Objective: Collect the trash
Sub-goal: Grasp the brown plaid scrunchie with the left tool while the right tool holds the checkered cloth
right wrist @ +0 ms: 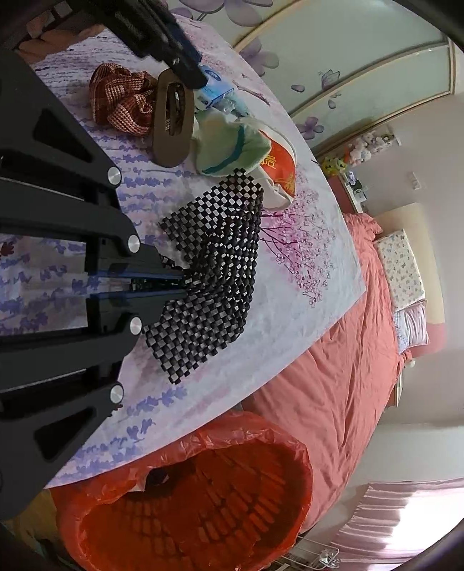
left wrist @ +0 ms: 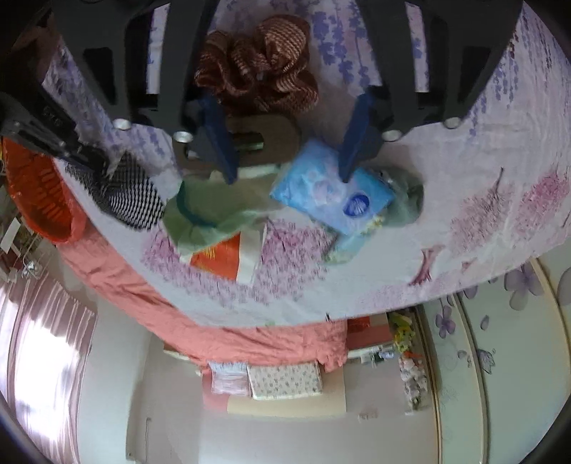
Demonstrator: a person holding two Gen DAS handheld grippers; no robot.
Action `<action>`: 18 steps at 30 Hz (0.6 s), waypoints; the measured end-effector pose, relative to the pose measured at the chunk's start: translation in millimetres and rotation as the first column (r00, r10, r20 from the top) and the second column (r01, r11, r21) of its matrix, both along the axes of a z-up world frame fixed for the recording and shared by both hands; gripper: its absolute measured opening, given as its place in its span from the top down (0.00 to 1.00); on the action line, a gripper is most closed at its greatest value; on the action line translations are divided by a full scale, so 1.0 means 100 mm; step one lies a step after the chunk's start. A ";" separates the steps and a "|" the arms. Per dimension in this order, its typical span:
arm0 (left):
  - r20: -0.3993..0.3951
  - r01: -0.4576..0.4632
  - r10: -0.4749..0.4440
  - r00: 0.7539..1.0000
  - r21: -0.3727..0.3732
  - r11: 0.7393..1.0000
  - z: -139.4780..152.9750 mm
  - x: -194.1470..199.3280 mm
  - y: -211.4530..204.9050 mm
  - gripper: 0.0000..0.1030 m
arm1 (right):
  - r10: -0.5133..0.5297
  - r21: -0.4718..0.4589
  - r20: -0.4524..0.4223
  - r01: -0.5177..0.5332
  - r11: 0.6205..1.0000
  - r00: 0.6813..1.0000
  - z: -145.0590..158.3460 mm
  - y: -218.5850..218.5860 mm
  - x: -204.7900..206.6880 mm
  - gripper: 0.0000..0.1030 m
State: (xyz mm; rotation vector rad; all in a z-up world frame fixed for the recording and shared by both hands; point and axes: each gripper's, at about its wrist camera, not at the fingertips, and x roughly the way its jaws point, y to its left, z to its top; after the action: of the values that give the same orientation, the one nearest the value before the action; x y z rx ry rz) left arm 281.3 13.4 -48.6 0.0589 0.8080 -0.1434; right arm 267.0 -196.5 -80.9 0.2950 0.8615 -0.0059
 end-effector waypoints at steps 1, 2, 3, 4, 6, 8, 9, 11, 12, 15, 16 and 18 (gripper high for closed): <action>-0.002 0.004 -0.004 1.000 -0.001 1.000 -0.01 -0.02 0.00 0.52 | 0.000 0.002 0.000 0.000 1.000 1.000 0.00 0.00 0.00 0.94; -0.004 0.012 -0.012 1.000 0.001 1.000 -0.03 -0.06 0.01 0.54 | 0.000 0.003 0.000 0.000 1.000 1.000 0.01 0.00 0.00 0.94; -0.003 0.018 -0.018 1.000 0.001 1.000 -0.04 -0.09 0.01 0.57 | 0.001 0.004 0.000 -0.001 1.000 1.000 0.01 0.00 0.00 0.94; -0.003 0.026 -0.026 1.000 -0.003 1.000 -0.05 -0.13 0.02 0.58 | 0.001 0.002 0.000 -0.001 1.000 1.000 0.01 0.00 0.01 0.94; -0.017 0.041 -0.042 0.999 -0.035 0.999 -0.05 -0.20 0.04 0.66 | 0.001 0.001 0.000 -0.001 1.000 1.000 0.00 -0.01 0.00 0.94; -0.045 0.073 -0.077 0.996 -0.092 0.993 -0.04 -0.25 0.04 0.68 | 0.001 0.003 0.000 -0.001 1.000 1.000 0.01 0.00 0.00 0.94; -0.059 0.092 -0.100 0.993 -0.126 0.988 -0.05 -0.27 0.03 0.68 | 0.001 0.004 0.000 -0.001 1.000 1.000 0.00 -0.01 0.00 0.94; -0.049 0.097 -0.104 0.993 -0.127 0.987 -0.04 -0.30 0.01 0.68 | 0.001 0.003 0.000 -0.001 1.000 1.000 0.01 0.00 0.00 0.94; -0.046 0.096 -0.103 0.994 -0.124 0.988 -0.05 -0.31 0.00 0.65 | 0.001 0.003 0.000 -0.001 1.000 1.000 0.00 -0.01 0.00 0.94; -0.050 0.079 -0.086 0.995 -0.141 0.987 -0.05 -0.31 0.05 0.54 | 0.001 0.007 0.001 -0.001 1.000 1.000 0.01 -0.02 -0.01 0.94; -0.046 0.074 -0.081 0.996 -0.142 0.987 -0.05 -0.34 0.07 0.51 | 0.001 0.008 0.001 -0.001 1.000 1.000 0.01 -0.02 -0.02 0.94; -0.038 0.074 -0.079 0.996 -0.123 0.990 -0.07 -0.37 0.08 0.40 | 0.002 0.007 0.001 -0.002 1.000 1.000 0.01 -0.02 -0.02 0.94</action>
State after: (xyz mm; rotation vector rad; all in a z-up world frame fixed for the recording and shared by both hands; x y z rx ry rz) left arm 243.9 21.6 -55.1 -0.0283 0.8390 -0.2671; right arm 264.6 -198.4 -79.8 0.3011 0.8612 -0.0010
